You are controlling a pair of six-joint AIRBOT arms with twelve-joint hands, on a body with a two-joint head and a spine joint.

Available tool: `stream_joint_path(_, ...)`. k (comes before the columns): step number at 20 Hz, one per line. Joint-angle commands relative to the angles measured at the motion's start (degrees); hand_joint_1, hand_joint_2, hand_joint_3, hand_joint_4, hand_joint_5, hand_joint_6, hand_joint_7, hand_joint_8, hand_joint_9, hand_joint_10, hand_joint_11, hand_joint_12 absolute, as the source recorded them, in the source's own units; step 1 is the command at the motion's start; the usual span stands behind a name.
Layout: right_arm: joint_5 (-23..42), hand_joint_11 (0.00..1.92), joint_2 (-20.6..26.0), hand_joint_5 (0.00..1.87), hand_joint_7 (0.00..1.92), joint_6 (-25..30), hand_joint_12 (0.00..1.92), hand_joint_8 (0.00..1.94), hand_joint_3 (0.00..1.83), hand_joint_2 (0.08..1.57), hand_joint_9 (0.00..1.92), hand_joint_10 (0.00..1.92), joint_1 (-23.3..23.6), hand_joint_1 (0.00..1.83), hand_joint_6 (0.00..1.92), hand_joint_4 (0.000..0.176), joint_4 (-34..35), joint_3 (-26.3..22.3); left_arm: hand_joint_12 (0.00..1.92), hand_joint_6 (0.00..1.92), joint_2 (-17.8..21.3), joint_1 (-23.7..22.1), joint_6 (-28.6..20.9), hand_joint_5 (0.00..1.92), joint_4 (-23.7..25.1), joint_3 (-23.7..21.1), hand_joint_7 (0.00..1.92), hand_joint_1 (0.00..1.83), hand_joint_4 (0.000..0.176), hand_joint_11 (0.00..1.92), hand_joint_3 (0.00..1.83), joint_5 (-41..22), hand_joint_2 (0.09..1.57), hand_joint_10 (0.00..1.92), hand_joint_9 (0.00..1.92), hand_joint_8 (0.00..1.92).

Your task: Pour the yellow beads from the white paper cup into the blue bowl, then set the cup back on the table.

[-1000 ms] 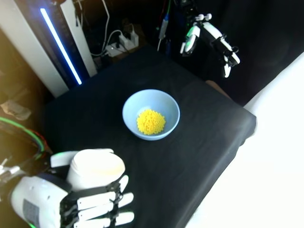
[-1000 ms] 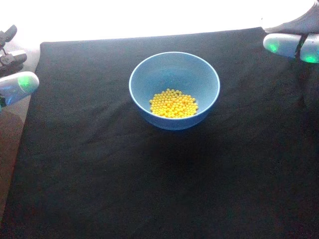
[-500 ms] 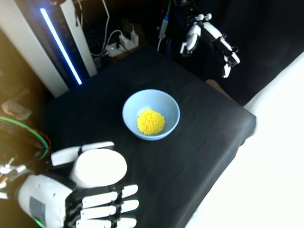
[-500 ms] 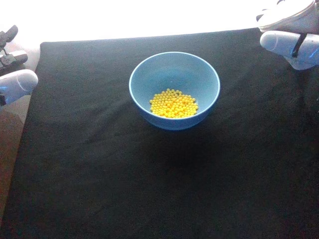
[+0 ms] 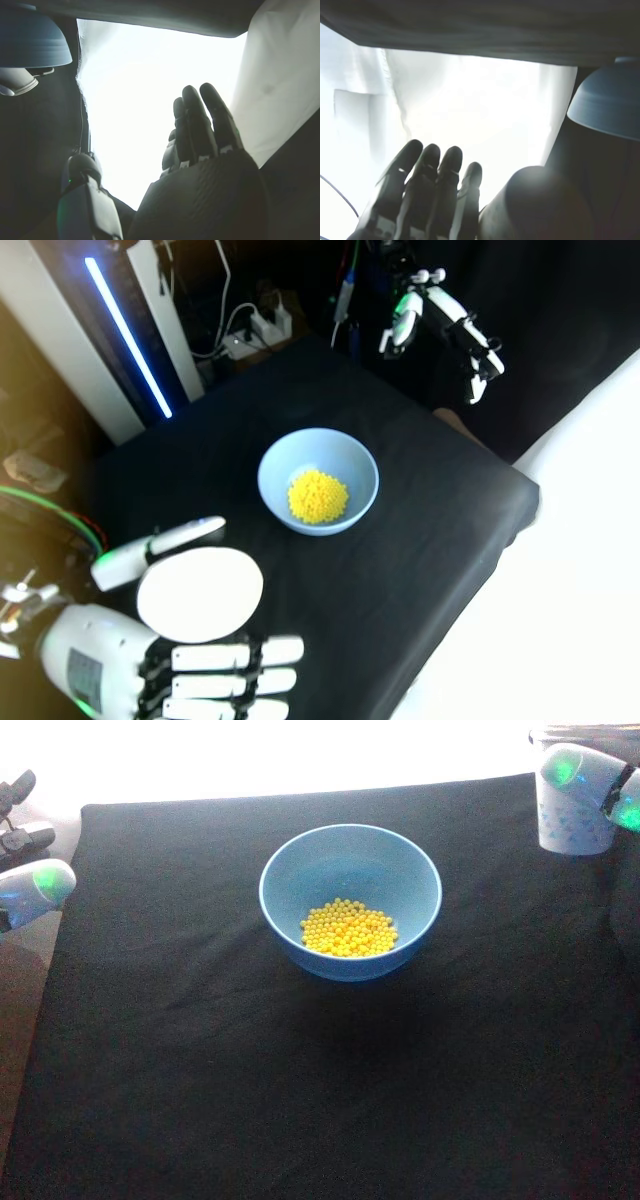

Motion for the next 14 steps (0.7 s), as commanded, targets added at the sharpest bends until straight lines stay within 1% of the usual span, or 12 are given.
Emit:
stream_joint_path(1,6.61,0.0,0.59,0.12,0.34,-0.21,0.73,0.0,0.0,0.93,0.26,0.0,-0.03,0.0,0.0,0.176,1.4,0.11,0.77,0.0,0.3,-0.29,-0.5,0.01,-0.81,0.11,0.45,0.24,0.142,0.15,0.0,-6.86,0.88,0.01,0.52,0.0)
stream_joint_path(2,6.42,0.0,0.7,0.12,0.34,-1.14,0.73,0.0,0.0,0.93,0.26,0.0,-0.24,0.0,0.0,0.176,1.19,-0.05,0.77,0.0,0.29,-0.21,-0.51,0.01,-0.81,0.11,0.45,0.24,0.142,0.15,0.0,-6.86,0.88,0.01,0.52,0.0)
stream_joint_path(5,6.41,0.0,1.19,0.06,0.31,-3.91,0.64,0.0,0.0,0.9,0.26,0.0,-1.45,0.0,0.0,0.176,0.79,-0.71,0.78,0.0,0.27,0.36,-0.56,0.01,-1.08,0.03,0.45,0.23,0.157,0.15,0.0,-7.02,0.88,0.01,0.52,0.01)
stream_joint_path(6,6.42,0.0,1.43,0.02,0.27,-5.11,0.34,0.0,0.0,0.85,0.22,0.01,-1.68,0.0,0.0,0.176,0.62,-1.0,0.78,0.0,0.27,0.58,-0.63,0.01,-1.23,0.02,0.45,0.23,0.17,0.16,0.0,-7.21,0.87,0.01,0.52,0.0)
stream_joint_path(7,6.47,0.0,1.53,0.02,0.27,-5.61,0.34,0.0,0.0,0.85,0.22,0.01,-1.83,0.0,0.0,0.176,0.51,-1.07,0.78,0.0,0.26,0.75,-0.71,0.01,-1.36,0.01,0.45,0.23,0.17,0.16,0.0,-7.4,0.87,0.01,0.52,0.0)
stream_joint_path(8,6.64,0.0,1.55,0.0,0.26,-6.18,0.24,0.0,0.0,0.84,0.21,0.0,-1.93,0.0,0.0,0.176,0.49,-1.07,0.78,0.0,0.25,0.87,-0.81,0.01,-1.4,0.0,0.45,0.23,0.17,0.16,0.0,-7.48,0.87,0.01,0.52,0.0)
stream_joint_path(9,7.38,0.0,1.57,0.0,0.28,-6.34,0.38,0.0,0.0,0.85,0.25,0.0,-2.28,0.0,0.0,0.176,0.41,-0.97,0.78,0.0,0.16,1.08,-0.83,0.0,-1.43,0.0,0.43,0.2,0.174,0.15,0.0,-7.56,0.88,0.0,0.5,0.0)
stream_joint_path(10,7.56,0.0,1.57,0.0,0.28,-6.4,0.38,0.0,0.0,0.85,0.25,0.0,-2.36,0.0,0.0,0.176,0.41,-0.96,0.78,0.0,0.13,1.1,-0.83,0.0,-1.45,0.0,0.43,0.2,0.174,0.15,0.0,-7.57,0.88,0.0,0.5,0.0)
stream_joint_path(11,7.8,0.0,1.55,0.0,0.27,-6.41,0.44,0.0,0.0,0.84,0.26,0.0,-2.66,0.0,0.0,0.176,0.42,-0.91,0.78,0.0,0.08,1.18,-0.83,0.0,-1.5,0.0,0.43,0.19,0.147,0.16,0.01,-7.61,0.89,0.01,0.51,0.0)
stream_joint_path(12,8.69,0.0,1.32,0.0,0.29,-6.43,0.49,0.0,0.0,0.84,0.28,0.01,-3.13,0.0,0.0,0.176,0.44,-0.78,0.78,0.0,-0.02,1.32,-0.83,0.0,-1.57,0.01,0.44,0.19,0.148,0.16,0.01,-7.61,0.89,0.01,0.52,0.0)
stream_joint_path(13,11.11,0.0,0.69,0.0,0.29,-6.43,0.55,0.0,0.0,0.83,0.28,0.01,-4.13,0.0,0.0,0.176,1.05,-0.24,0.78,0.0,-0.14,1.57,-0.83,0.0,-1.63,0.02,0.44,0.19,0.135,0.16,0.0,-7.6,0.89,0.01,0.52,0.0)
stream_joint_path(14,12.84,0.0,0.01,0.0,0.31,-6.43,0.64,0.0,0.0,0.87,0.3,0.01,-4.55,0.0,0.0,0.176,1.6,0.29,0.78,0.0,-0.21,1.75,-0.83,0.0,-1.64,0.03,0.44,0.19,0.139,0.15,0.0,-7.55,0.89,0.01,0.52,0.0)
